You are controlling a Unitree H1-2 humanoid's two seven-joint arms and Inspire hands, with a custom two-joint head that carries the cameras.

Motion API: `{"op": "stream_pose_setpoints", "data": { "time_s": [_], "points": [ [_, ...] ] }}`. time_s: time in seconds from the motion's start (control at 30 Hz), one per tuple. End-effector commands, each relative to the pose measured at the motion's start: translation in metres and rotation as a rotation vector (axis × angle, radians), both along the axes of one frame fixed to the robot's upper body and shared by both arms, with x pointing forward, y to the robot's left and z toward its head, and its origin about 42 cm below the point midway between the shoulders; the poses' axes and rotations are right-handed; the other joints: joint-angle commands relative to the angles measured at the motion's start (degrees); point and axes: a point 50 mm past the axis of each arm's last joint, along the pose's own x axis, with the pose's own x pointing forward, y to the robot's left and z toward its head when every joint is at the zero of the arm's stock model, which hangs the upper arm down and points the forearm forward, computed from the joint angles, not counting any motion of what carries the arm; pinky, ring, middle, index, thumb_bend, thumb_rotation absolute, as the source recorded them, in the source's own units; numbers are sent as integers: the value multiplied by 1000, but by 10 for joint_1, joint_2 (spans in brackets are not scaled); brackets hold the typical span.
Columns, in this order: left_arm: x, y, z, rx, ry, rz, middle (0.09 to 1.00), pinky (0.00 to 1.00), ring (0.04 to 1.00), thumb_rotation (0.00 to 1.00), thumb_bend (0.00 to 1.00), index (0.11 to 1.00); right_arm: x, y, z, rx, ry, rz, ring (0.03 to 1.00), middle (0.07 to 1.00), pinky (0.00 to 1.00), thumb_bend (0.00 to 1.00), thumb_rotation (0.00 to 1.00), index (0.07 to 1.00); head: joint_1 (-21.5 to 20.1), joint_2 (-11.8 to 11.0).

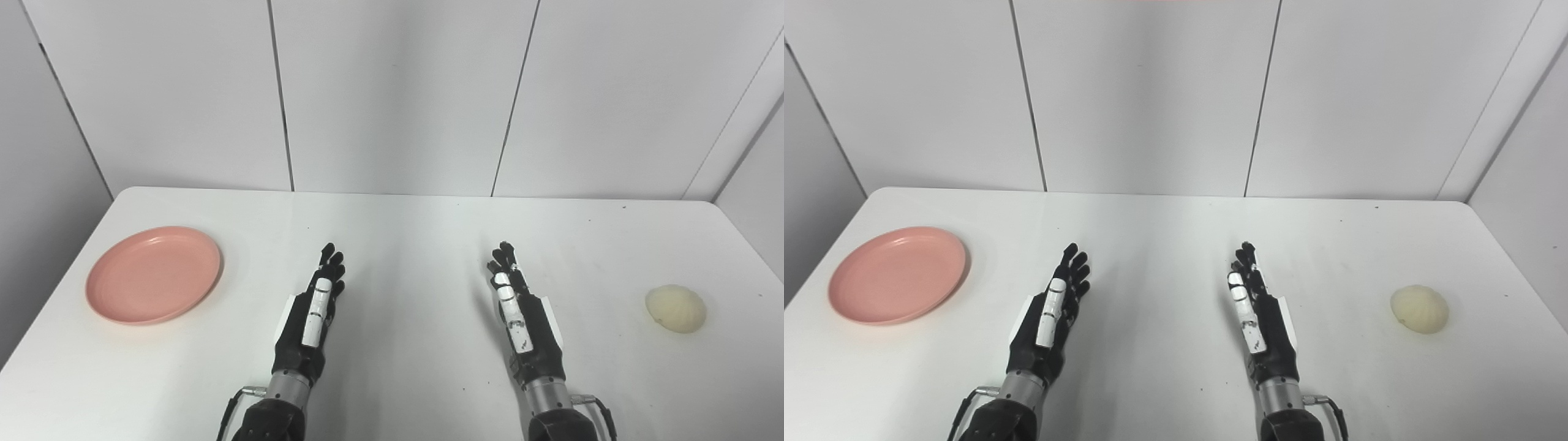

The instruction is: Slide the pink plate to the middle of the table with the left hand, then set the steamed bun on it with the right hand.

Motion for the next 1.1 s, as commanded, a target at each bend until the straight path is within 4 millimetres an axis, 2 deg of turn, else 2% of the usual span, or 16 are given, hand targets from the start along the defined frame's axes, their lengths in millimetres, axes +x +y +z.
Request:
{"op": "stream_pose_setpoints", "data": {
  "time_s": [0.0, 0.5, 0.53, 0.57, 0.6, 0.63, 0.77, 0.87, 0.9, 1.07],
  "points": [
    [-2, 5, -9, 0, 25, 7, 1000, 1000, 1000, 1000, 628, 1000, 1, 0, 4, 4, -24, 3, 962, 974, 1000, 553, 893, 986, 1, 1],
    [-3, 4, -9, 6, 26, 13, 1000, 1000, 1000, 1000, 631, 1000, 1, -1, 3, 3, -27, 8, 967, 977, 1000, 549, 898, 990, 6, 0],
    [-3, 4, -10, 13, 24, 13, 1000, 1000, 1000, 1000, 629, 1000, 1, -1, 3, 3, -27, 7, 968, 978, 1000, 550, 899, 990, 29, -4],
    [-3, 4, -10, 19, 23, 12, 1000, 1000, 1000, 1000, 630, 1000, 1, -2, 3, 3, -26, 6, 967, 976, 1000, 541, 901, 989, 29, -4],
    [-3, 3, -11, 37, 10, 17, 1000, 1000, 1000, 1000, 631, 1000, 0, -3, 4, -4, -23, 13, 967, 975, 1000, 536, 903, 989, 54, -8],
    [-3, 2, -12, 51, 0, 20, 1000, 1000, 1000, 1000, 637, 1000, 0, -5, 4, -10, -21, 18, 979, 986, 1000, 538, 927, 996, 54, -8],
    [1, -5, -10, 56, -21, 30, 1000, 1000, 1000, 1000, 658, 1000, -1, -17, 0, -3, -17, 11, 974, 982, 1000, 555, 909, 998, 131, -34],
    [9, -2, -3, 70, -55, 67, 1000, 1000, 1000, 1000, 693, 1000, 0, -23, -4, 25, -8, 12, 968, 975, 996, 566, 872, 984, 156, -43],
    [13, -1, 0, 57, -69, 83, 1000, 1000, 1000, 1000, 684, 1000, 1, -25, -5, 27, -7, 18, 975, 979, 999, 563, 885, 987, 175, -51],
    [33, 8, 20, -5, -153, 187, 984, 1000, 981, 1000, 638, 993, 1, -35, -6, 17, -9, 17, 994, 997, 1000, 475, 938, 1000, 216, -70]
  ]
}}
